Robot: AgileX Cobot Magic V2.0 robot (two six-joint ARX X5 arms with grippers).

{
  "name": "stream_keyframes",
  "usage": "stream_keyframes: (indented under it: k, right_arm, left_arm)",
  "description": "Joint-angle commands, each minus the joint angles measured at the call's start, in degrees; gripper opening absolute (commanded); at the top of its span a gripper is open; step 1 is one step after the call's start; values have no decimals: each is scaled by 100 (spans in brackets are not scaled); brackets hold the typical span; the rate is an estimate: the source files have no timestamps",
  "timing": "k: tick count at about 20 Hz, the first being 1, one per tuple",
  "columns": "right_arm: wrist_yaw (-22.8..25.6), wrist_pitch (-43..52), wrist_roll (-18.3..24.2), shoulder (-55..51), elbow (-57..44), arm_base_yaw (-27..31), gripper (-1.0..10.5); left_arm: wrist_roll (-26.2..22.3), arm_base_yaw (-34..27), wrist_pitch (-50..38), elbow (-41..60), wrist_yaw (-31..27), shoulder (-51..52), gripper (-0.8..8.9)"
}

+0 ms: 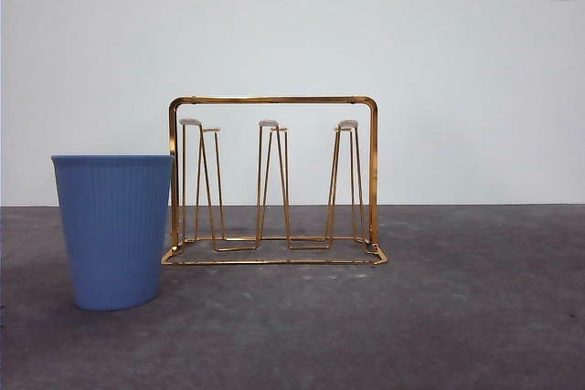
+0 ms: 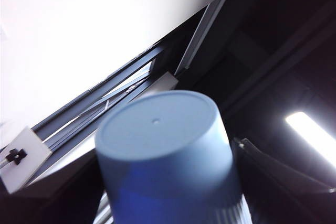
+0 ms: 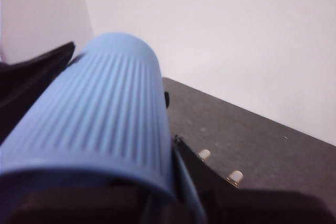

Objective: Pick up cup 1,put cup 1 in the cup rack,pick up cup 2,put cup 2 in the cup rack

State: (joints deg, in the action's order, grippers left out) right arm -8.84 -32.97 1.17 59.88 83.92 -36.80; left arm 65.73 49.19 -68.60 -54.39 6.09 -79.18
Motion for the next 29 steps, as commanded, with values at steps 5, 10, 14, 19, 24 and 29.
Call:
stream_keyframes:
  k: [5, 10, 14, 19, 24, 29]
  right_arm:
    - [417, -337, 74, 9, -46, 76, 257]
    - [437, -745, 77, -190, -46, 76, 256]
    - [492, -1412, 105, -472, -46, 76, 253]
    - [1115, -2514, 258, -890, -46, 76, 253]
    - [1786, -3252, 317, -1307, -46, 76, 253]
    - [1895, -3521, 291, -1690, -46, 76, 252]
  left_arm:
    - [-601, 13, -236, -59, -13, 42, -8]
    - [-619, -52, -129, -59, -4, 44, -8]
    - [-914, -144, 232, -59, 46, 66, -8]
    - [-2074, -162, 1534, -70, -44, 247, -8]
    - [-3762, 48, 3499, -415, -946, 332, -8]
    - [-5333, 387, 4784, -986, -2284, 190, -8]
